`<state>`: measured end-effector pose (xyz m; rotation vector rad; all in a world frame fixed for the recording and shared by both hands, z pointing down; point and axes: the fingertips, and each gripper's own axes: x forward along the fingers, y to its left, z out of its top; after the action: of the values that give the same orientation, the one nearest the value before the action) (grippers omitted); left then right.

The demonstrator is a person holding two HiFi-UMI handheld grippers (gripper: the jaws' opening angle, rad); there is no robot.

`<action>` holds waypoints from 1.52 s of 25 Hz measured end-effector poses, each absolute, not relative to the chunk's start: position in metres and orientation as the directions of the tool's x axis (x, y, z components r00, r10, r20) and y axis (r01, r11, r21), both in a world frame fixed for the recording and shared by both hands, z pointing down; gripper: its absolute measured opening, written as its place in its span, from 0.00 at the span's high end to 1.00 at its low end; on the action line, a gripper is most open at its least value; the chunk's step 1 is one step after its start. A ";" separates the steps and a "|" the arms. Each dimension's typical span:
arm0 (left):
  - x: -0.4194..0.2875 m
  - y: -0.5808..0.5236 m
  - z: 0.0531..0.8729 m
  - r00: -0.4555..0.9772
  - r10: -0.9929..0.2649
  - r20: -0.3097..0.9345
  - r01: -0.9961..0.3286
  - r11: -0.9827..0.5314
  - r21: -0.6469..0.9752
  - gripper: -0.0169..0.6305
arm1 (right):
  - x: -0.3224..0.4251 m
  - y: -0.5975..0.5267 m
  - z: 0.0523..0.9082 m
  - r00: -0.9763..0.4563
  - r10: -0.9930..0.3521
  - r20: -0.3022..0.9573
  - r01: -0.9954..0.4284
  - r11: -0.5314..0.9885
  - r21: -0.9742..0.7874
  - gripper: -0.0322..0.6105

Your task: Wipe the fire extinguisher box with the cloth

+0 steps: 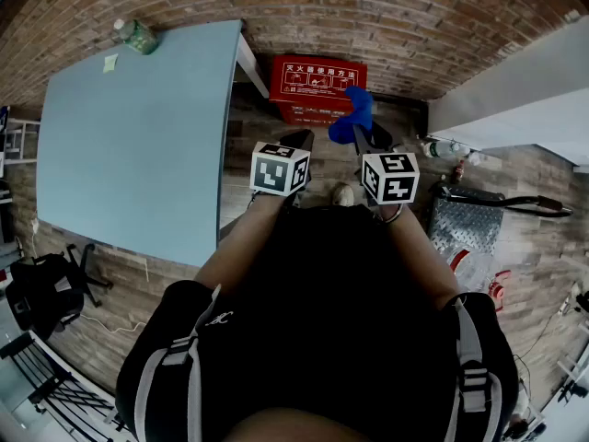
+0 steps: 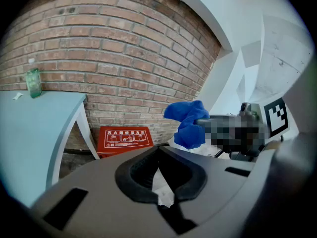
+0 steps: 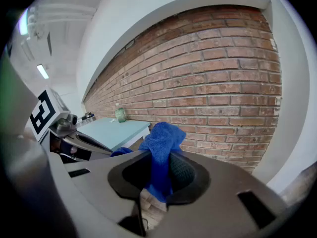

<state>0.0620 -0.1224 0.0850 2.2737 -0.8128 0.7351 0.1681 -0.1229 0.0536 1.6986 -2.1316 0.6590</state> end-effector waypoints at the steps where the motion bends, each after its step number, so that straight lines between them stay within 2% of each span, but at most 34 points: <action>1: 0.053 -0.125 0.087 0.661 -0.355 0.661 -0.692 -0.628 0.355 0.96 | 0.160 -0.125 0.055 -0.220 -0.816 0.534 -0.975 0.174 -0.136 0.81; 5: 0.017 -0.140 0.101 0.668 -0.351 0.657 -0.686 -0.634 0.358 0.96 | 0.119 -0.133 0.063 -0.202 -0.806 0.556 -0.979 0.184 -0.090 0.81; 12: -0.031 -0.143 0.161 0.642 -0.344 0.685 -0.726 -0.560 0.399 0.96 | 0.066 -0.122 0.104 -0.205 -0.724 0.659 -0.953 0.300 0.032 0.81; 20: -0.046 -0.154 0.238 0.585 -0.390 0.711 -0.791 -0.469 0.394 0.96 | 0.041 -0.153 0.176 -0.310 -0.659 0.686 -0.908 0.419 -0.009 0.81; 24: -0.039 -0.149 0.294 0.569 -0.424 0.704 -0.814 -0.415 0.407 0.96 | 0.036 -0.188 0.240 -0.368 -0.662 0.653 -0.880 0.476 -0.014 0.81; 32: -0.059 -0.192 0.436 0.522 -0.541 0.659 -0.852 -0.286 0.439 0.96 | 0.021 -0.235 0.387 -0.412 -0.718 0.562 -0.815 0.566 0.125 0.81; 38: -0.074 -0.242 0.468 0.526 -0.667 0.527 -0.846 -0.353 0.399 0.96 | 0.015 -0.275 0.443 -0.439 -0.801 0.408 -0.803 0.553 0.222 0.81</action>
<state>-0.0735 -0.2420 0.4676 2.1258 -1.2237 0.3608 0.0146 -0.2752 0.4426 1.2942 -2.3221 0.0068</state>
